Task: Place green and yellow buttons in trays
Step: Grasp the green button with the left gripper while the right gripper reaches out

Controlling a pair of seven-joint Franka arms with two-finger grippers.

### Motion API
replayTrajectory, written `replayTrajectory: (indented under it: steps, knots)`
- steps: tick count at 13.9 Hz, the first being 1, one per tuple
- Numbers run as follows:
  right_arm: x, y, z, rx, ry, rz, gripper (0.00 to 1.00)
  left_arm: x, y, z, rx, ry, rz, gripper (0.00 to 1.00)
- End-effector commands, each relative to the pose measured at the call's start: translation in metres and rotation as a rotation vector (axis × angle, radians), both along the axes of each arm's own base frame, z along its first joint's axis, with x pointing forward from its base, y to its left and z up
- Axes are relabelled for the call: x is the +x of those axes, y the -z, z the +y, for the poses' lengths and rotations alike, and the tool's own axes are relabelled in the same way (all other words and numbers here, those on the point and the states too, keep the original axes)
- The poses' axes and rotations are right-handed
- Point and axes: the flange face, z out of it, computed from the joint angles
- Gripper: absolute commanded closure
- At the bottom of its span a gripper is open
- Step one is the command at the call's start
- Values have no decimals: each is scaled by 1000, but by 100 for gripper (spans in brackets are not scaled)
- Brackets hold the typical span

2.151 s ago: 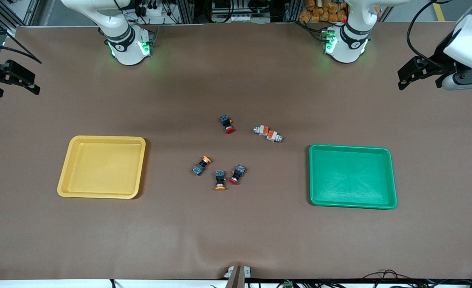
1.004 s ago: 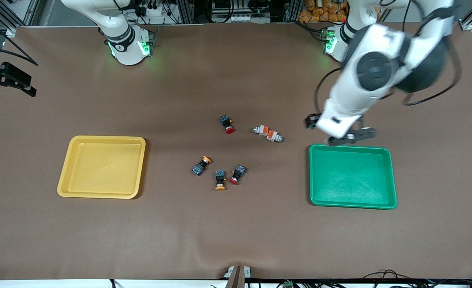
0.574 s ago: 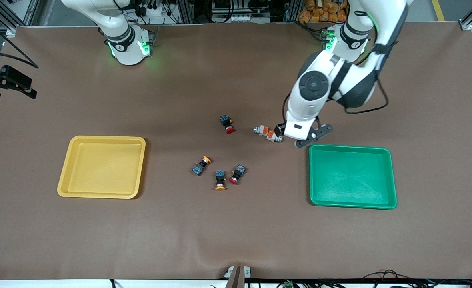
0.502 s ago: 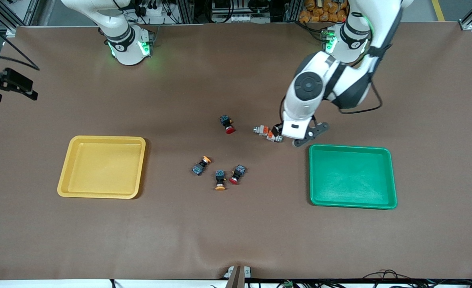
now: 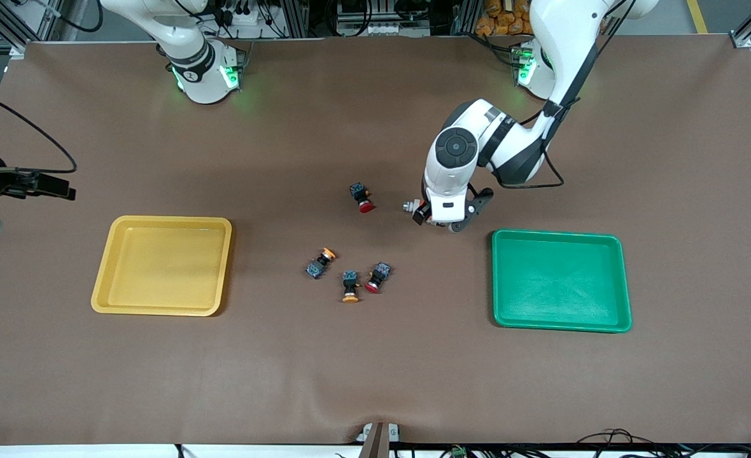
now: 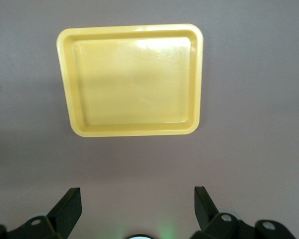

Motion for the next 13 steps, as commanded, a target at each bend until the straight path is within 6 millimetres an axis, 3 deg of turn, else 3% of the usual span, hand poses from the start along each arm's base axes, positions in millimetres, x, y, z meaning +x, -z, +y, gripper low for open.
replayTrajectory:
  steps: [1, 4, 6, 11, 13]
  knots:
    - [9, -10, 0, -4, 14, -25, 0, -1, 14, -1, 10, -80, -4, 0]
    - [25, 14, 21, -20, 100, -12, 0, -5, 43, 1, 82, -103, -11, 0]
    - [38, 30, 49, 7, 140, -18, 0, -5, 65, 1, 116, -140, -28, 0]
    - [46, 66, 101, 5, 212, 40, 0, -1, 88, -1, 88, -200, -43, 0]
    - [44, 88, 136, -23, 249, 76, 0, -2, 91, -3, 84, -196, -44, 0]
